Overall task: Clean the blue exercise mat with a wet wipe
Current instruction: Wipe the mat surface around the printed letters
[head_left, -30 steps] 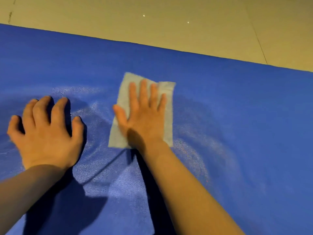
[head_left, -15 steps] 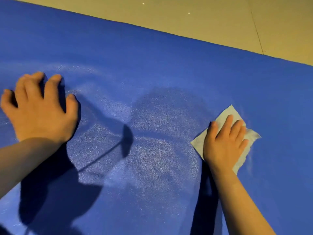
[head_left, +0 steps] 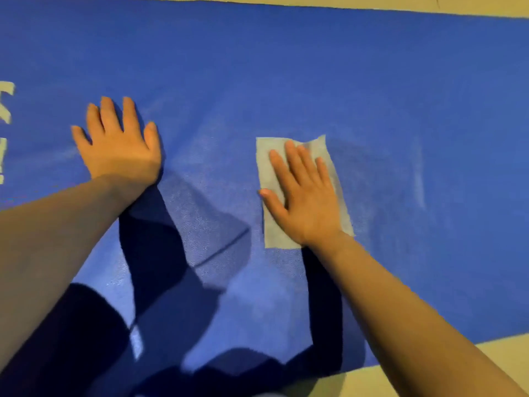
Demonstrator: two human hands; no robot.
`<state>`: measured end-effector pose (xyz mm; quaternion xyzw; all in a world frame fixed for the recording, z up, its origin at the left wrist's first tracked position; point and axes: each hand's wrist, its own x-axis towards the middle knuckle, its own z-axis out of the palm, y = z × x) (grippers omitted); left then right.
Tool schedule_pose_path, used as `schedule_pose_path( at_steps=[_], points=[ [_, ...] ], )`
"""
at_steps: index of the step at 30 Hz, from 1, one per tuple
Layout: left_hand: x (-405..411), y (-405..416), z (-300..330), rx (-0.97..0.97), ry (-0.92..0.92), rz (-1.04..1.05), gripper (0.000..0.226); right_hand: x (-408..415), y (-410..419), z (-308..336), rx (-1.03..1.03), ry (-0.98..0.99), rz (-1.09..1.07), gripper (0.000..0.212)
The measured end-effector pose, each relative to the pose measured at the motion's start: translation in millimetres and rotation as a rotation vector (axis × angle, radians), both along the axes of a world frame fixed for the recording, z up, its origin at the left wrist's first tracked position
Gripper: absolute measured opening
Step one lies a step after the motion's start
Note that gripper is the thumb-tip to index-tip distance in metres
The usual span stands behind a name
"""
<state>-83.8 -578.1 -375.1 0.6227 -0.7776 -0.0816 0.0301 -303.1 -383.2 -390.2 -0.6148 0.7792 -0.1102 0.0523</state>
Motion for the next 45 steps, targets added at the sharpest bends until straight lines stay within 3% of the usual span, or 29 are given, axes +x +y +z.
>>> schedule_pose_path(
  at_steps=[5,10,15,18,23,25,27,32,38,40,45],
  points=[
    [31,83,3,-0.001,0.133,-0.128,0.064,-71,77,12,0.156,-0.004,-0.511,0.075],
    [57,149,5,-0.02,0.16,-0.085,0.061,-70,127,16,0.188,0.047,-0.65,0.071],
    [87,201,8,-0.031,0.127,-0.056,0.059,-34,105,10,0.133,-0.029,-0.781,0.087],
    [93,214,7,-0.035,0.109,-0.04,0.059,22,82,7,0.094,-0.041,-0.538,0.08],
    [93,212,7,-0.056,0.13,-0.025,0.062,148,77,8,-0.033,-0.02,0.157,0.064],
    [92,212,6,-0.059,0.138,-0.029,0.062,152,89,5,-0.048,-0.017,0.265,0.057],
    [92,212,5,-0.067,0.138,-0.021,0.061,128,109,3,-0.031,-0.025,0.136,0.055],
    [92,212,4,-0.054,0.135,-0.023,0.061,32,192,13,0.132,-0.038,-0.535,0.067],
    [92,209,5,-0.061,0.128,-0.02,0.059,12,218,17,0.199,-0.019,-0.768,0.072],
    [93,210,5,-0.064,0.127,-0.021,0.058,44,195,19,0.17,-0.036,-0.635,0.07],
    [94,209,5,-0.059,0.138,-0.021,0.058,138,138,10,0.1,-0.022,0.15,0.064]
  ],
)
